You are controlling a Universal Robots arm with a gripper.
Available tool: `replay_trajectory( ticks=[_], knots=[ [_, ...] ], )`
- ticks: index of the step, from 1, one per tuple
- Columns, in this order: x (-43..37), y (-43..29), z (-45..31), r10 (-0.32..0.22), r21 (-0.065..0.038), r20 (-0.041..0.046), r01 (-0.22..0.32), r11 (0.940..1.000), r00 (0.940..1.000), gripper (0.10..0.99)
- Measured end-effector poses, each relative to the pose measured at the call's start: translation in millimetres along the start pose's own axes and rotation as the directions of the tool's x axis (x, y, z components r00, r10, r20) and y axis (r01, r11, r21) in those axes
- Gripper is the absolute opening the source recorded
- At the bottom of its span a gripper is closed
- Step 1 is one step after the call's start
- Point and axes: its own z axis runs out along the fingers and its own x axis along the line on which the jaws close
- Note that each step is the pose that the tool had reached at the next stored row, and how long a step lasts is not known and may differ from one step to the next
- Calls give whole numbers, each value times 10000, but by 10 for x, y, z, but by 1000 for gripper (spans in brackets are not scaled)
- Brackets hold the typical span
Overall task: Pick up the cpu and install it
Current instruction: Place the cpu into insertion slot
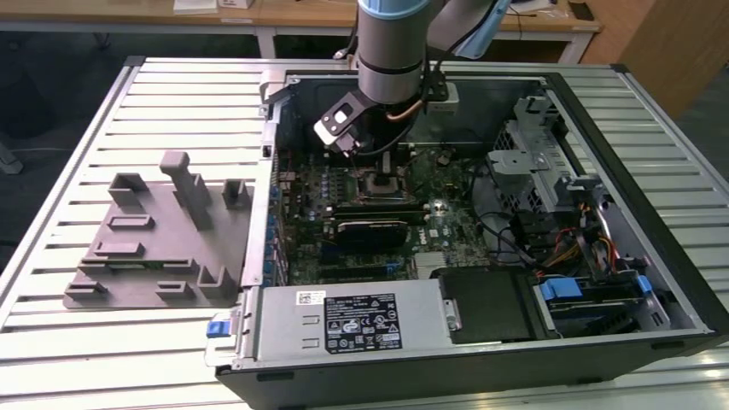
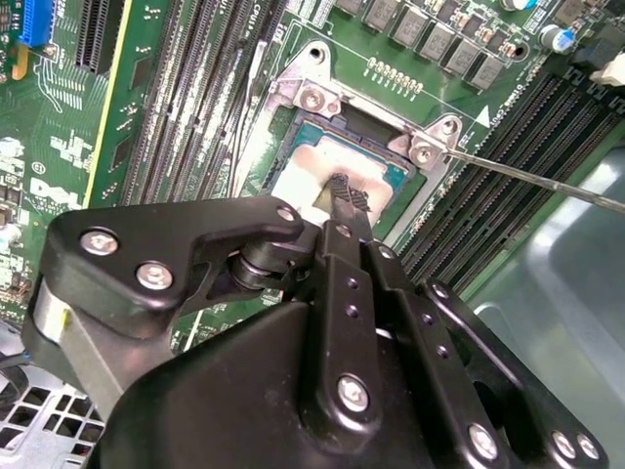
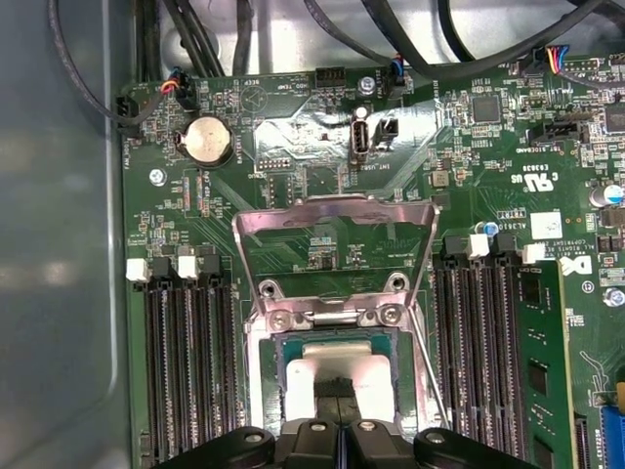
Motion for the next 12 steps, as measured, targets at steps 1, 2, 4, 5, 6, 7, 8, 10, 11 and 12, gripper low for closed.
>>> replay_trajectory(
  ticks=[1, 2, 4, 5, 6, 7, 8, 10, 11, 12],
  knots=[
    [1, 1, -12, 0, 2, 2, 0, 10000, 10000, 106],
    [-1, 0, -33, -1, 10, 17, 1, 10000, 10000, 106],
    [-1, 2, -75, -1, 10, 17, 1, 10000, 10000, 106],
    [-1, 2, -99, -1, 9, 20, 1, 10000, 10000, 106],
    [0, 3, -125, -1, 7, 19, 1, 10000, 10000, 106],
    [1, 5, -153, -1, 4, 19, 1, 10000, 10000, 106],
    [1, 6, -182, -2, 1, 19, 2, 10000, 10000, 106],
    [3, 8, -244, -1, -8, 19, 1, 10000, 10000, 106],
    [4, 9, -276, -1, -14, 18, 1, 10000, 10000, 106],
    [5, 10, -306, -2, -19, 18, 2, 10000, 10000, 106]
  ],
)
